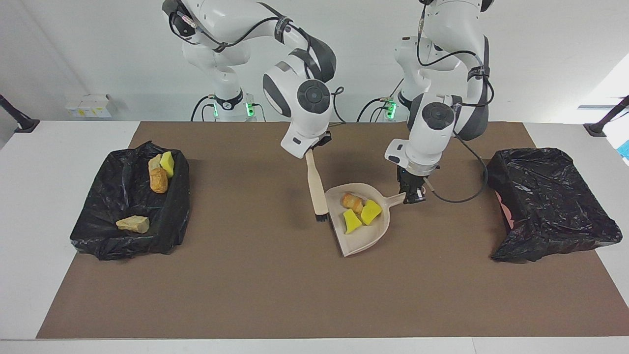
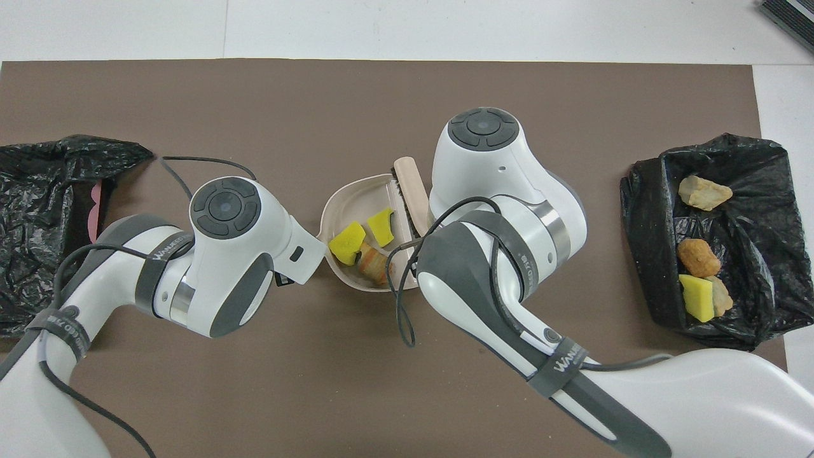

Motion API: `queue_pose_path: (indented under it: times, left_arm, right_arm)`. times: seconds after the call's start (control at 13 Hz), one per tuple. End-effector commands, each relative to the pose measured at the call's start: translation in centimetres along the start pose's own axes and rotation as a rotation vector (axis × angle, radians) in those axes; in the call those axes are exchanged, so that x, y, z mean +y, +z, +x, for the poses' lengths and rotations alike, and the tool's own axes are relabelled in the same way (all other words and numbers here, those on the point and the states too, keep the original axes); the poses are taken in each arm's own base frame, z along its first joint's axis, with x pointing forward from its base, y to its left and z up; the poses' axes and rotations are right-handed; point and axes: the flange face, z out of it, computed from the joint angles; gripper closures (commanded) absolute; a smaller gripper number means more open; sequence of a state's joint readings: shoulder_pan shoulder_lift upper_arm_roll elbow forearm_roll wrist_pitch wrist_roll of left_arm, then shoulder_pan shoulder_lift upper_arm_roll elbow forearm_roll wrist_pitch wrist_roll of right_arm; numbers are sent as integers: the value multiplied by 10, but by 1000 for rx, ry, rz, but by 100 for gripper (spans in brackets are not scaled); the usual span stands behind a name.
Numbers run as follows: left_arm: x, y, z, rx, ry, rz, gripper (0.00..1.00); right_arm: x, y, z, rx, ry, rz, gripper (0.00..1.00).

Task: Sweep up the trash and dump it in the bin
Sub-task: 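Carry the dustpan to the near bag with the left gripper while right withdraws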

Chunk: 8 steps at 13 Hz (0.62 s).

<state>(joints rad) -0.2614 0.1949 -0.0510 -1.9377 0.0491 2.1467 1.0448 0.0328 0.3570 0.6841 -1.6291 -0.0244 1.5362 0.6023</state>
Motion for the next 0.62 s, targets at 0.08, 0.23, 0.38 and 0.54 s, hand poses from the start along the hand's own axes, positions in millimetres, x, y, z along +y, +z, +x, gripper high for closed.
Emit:
queue_pose_path:
  times: [0.08, 0.23, 0.38, 0.54]
  left_arm:
    - [-43, -35, -57, 47, -5, -32, 100]
    - [-60, -52, -93, 48, -14, -31, 100]
    - [-74, -73, -131, 47, 10, -33, 100]
    - [-86, -95, -174, 49, 37, -31, 100]
  right_arm:
    - [-18, 32, -47, 24, 103, 67, 100]
    - [-25, 53, -76, 13, 137, 69, 100]
    - [-30, 79, -109, 44, 148, 38, 100]
    - [-23, 102, -135, 61, 145, 30, 100]
